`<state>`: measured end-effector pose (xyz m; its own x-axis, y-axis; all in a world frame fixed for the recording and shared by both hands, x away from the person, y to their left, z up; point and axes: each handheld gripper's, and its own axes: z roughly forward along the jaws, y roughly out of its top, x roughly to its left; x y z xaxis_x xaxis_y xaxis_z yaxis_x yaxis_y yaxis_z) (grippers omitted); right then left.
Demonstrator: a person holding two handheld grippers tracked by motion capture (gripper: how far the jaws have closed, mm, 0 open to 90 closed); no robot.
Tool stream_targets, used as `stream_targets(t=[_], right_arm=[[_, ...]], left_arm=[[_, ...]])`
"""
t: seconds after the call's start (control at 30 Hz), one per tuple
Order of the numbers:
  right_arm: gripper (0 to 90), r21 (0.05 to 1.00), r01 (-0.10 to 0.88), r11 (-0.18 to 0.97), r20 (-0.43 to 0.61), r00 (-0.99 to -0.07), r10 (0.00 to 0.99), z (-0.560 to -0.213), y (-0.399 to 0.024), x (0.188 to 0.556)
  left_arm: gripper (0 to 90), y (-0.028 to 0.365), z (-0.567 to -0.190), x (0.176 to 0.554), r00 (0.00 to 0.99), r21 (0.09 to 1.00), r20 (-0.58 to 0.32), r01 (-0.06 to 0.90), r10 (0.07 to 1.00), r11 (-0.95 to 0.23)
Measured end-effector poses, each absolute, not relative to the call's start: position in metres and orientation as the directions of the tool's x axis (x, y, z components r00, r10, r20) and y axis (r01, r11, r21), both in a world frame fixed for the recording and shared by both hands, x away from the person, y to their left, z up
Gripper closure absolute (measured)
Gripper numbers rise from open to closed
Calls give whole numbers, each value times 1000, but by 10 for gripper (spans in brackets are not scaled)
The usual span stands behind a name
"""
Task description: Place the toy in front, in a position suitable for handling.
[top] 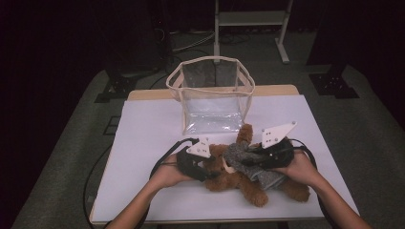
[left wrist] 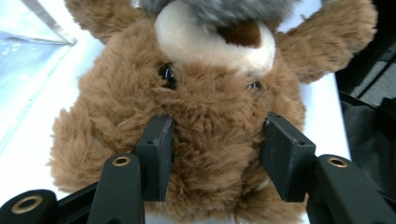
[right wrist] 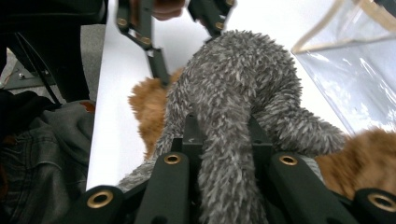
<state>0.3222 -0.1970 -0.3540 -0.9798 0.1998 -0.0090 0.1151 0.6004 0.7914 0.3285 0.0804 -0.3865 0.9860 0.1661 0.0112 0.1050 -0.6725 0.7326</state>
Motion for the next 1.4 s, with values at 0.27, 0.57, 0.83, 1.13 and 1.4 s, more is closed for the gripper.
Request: stream_targets(t=[0.27, 0.57, 0.83, 1.13, 1.4], right_arm=[[752, 763, 129, 633, -39, -969, 245, -364, -208, 325], [752, 776, 135, 617, -37, -966, 258, -354, -204, 340], [752, 777, 65, 626, -59, -983, 176, -352, -173, 325], [754, 755, 100, 648, -72, -970, 233, -368, -198, 325], [753, 765, 40, 643, -91, -982, 169, -355, -175, 319]], left_arm=[[429, 94, -375, 330, 984, 743, 40, 88, 175, -663], [469, 89, -383, 342, 979, 736, 30, 114, 201, -668], [476, 87, -382, 350, 976, 739, 21, 131, 216, -661], [480, 100, -383, 351, 975, 739, 9, 144, 223, -658], [486, 95, -389, 355, 974, 754, -12, 158, 226, -638]])
